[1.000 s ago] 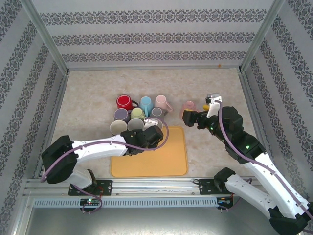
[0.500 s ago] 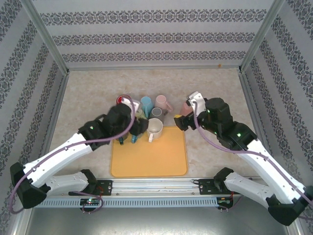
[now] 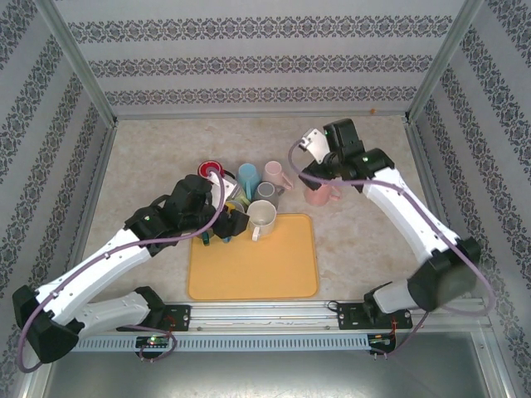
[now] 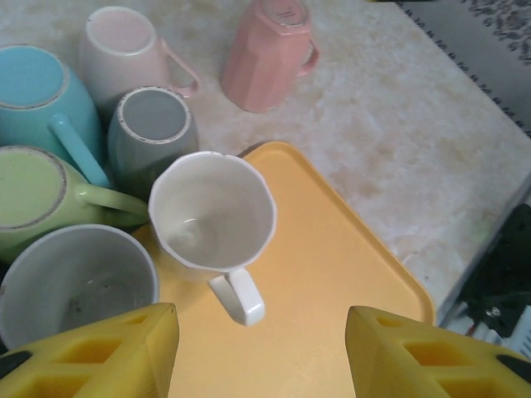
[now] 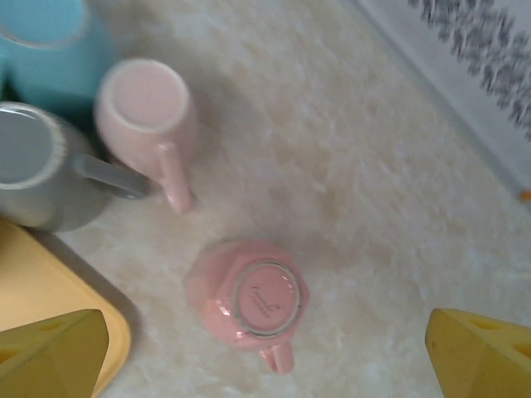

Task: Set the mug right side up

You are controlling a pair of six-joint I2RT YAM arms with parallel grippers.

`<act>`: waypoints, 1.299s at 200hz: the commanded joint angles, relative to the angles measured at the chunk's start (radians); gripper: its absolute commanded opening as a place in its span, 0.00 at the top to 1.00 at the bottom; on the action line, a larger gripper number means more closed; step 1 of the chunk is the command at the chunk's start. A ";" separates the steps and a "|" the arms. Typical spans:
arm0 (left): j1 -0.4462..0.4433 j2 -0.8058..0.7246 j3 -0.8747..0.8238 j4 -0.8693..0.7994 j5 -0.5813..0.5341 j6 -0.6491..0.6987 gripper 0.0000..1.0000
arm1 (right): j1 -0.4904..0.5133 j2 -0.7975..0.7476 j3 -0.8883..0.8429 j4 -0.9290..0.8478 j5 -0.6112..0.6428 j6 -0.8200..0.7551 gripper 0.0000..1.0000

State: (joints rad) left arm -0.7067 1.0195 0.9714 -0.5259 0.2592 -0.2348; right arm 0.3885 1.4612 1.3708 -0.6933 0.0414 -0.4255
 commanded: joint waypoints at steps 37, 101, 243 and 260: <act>-0.003 -0.055 -0.009 0.053 0.090 0.000 0.45 | -0.066 0.229 0.133 -0.165 -0.096 0.071 0.02; -0.005 -0.067 -0.016 0.074 0.119 -0.015 0.45 | -0.078 0.379 0.191 -0.215 -0.068 0.040 0.02; -0.006 -0.068 -0.021 0.073 0.073 0.000 0.46 | -0.092 0.506 0.174 -0.230 -0.070 0.037 0.34; -0.006 -0.068 -0.021 0.073 0.065 0.003 0.46 | -0.094 0.480 0.187 -0.230 -0.090 0.060 0.41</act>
State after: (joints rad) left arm -0.7067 0.9638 0.9592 -0.4820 0.3466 -0.2394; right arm 0.3027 1.9594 1.5433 -0.8913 -0.0162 -0.3885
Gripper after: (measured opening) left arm 0.538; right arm 0.702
